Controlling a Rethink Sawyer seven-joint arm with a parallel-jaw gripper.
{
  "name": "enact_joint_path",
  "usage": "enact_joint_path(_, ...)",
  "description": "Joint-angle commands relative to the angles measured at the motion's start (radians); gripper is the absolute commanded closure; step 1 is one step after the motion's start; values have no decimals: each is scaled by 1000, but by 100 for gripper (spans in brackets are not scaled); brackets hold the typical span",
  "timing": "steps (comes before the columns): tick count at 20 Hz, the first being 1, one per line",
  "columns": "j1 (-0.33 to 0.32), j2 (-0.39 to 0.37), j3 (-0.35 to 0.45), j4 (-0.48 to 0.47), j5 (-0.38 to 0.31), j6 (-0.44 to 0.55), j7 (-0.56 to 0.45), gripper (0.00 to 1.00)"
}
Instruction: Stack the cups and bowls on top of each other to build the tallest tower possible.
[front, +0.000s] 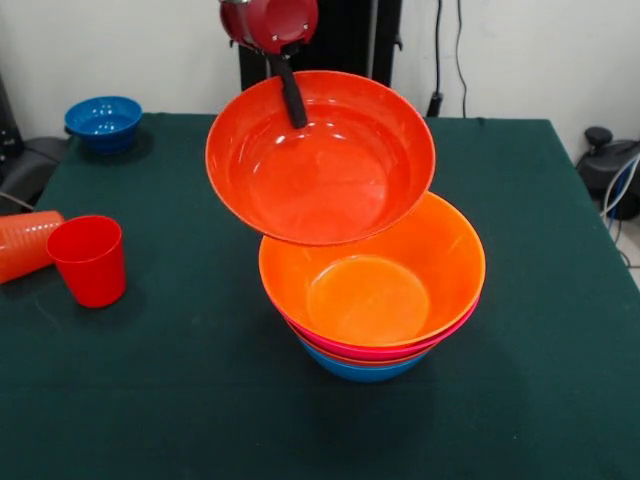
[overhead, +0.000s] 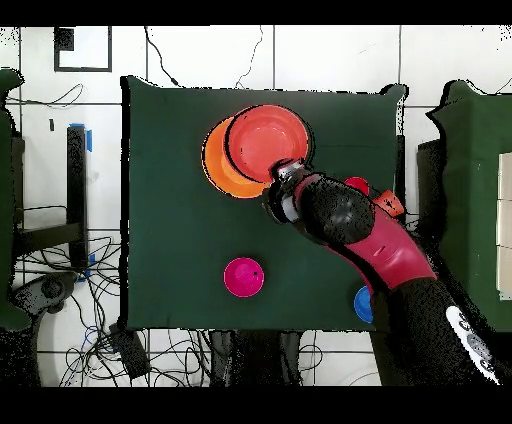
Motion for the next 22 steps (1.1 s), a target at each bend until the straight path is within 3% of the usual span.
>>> enact_joint_path(1, 26, 32, 44, 54, 83, -157, 202, 100)
enact_joint_path(8, 50, 82, 48, 1, 118, -184, 184, 100)
enact_joint_path(22, 105, 130, 94, -15, 189, -258, 191, 100)
